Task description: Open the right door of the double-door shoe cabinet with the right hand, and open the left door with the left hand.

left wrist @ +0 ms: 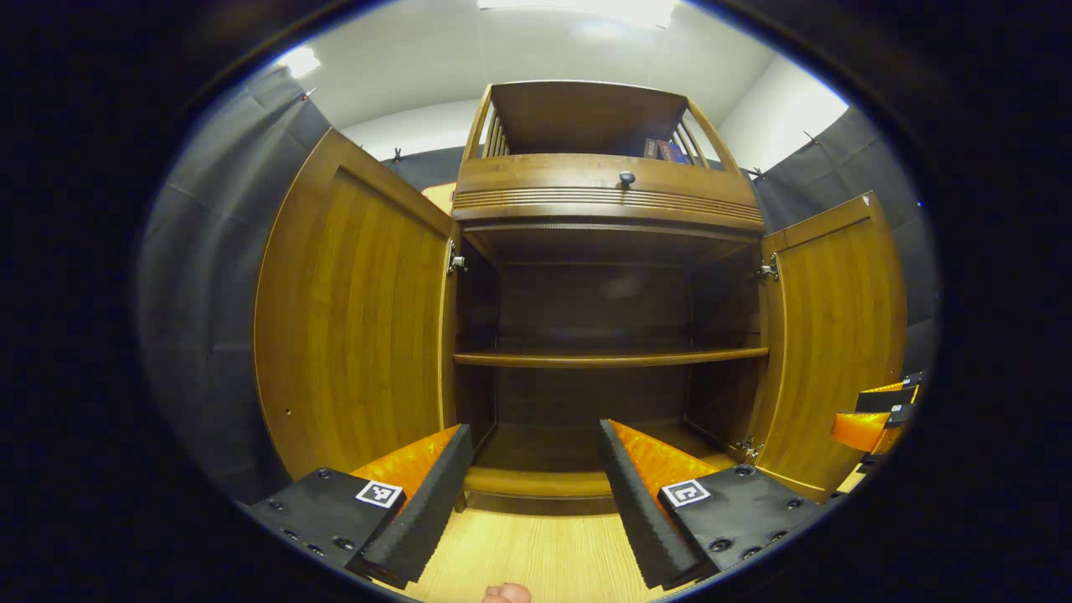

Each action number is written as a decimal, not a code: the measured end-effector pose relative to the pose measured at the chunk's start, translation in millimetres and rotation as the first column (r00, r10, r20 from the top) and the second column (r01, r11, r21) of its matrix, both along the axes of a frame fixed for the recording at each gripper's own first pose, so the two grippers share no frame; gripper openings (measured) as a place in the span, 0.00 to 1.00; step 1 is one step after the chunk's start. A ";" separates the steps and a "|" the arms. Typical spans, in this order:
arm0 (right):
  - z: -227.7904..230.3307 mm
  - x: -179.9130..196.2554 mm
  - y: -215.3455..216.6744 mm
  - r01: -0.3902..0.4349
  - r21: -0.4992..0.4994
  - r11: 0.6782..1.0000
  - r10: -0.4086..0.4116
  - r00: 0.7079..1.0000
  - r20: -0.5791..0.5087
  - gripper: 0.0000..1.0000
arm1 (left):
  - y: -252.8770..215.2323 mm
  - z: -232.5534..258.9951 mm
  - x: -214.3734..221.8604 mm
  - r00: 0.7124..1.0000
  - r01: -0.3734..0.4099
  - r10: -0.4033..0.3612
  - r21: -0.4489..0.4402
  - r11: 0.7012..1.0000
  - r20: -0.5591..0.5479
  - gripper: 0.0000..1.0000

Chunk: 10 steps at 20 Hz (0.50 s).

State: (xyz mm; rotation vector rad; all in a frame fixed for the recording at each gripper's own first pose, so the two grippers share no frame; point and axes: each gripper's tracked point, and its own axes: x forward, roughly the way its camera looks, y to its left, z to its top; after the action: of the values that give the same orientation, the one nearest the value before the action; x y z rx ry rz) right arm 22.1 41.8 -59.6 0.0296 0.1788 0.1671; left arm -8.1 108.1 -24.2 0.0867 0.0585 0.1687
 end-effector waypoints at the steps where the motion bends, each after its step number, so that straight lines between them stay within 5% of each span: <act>1: -2.0 0.1 2.4 -0.005 0.003 1.000 0.005 1.000 -0.011 0.92 | -2.1 1.1 0.3 1.000 0.010 -0.010 0.009 1.000 -0.004 0.93; 3: -2.1 1.5 5.1 -0.013 0.011 1.000 0.013 1.000 -0.013 0.92 | -5.8 2.4 0.2 1.000 0.025 -0.025 0.009 1.000 -0.011 1.00; 4: 0.0 1.8 6.4 -0.016 0.010 1.000 0.016 1.000 -0.010 0.92 | -6.2 5.1 1.3 1.000 0.028 -0.028 0.005 1.000 -0.008 0.94; 10: -5.7 3.3 4.9 -0.016 0.026 1.000 0.017 0.999 -0.029 0.92 | -5.1 20.7 1.7 0.999 0.039 -0.040 0.040 0.998 0.032 0.93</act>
State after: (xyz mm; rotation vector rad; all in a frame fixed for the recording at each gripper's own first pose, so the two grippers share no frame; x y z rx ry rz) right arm 25.4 46.7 -65.3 0.0561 0.2065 0.1855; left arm -6.4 103.0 -3.5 0.1240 0.0212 0.1319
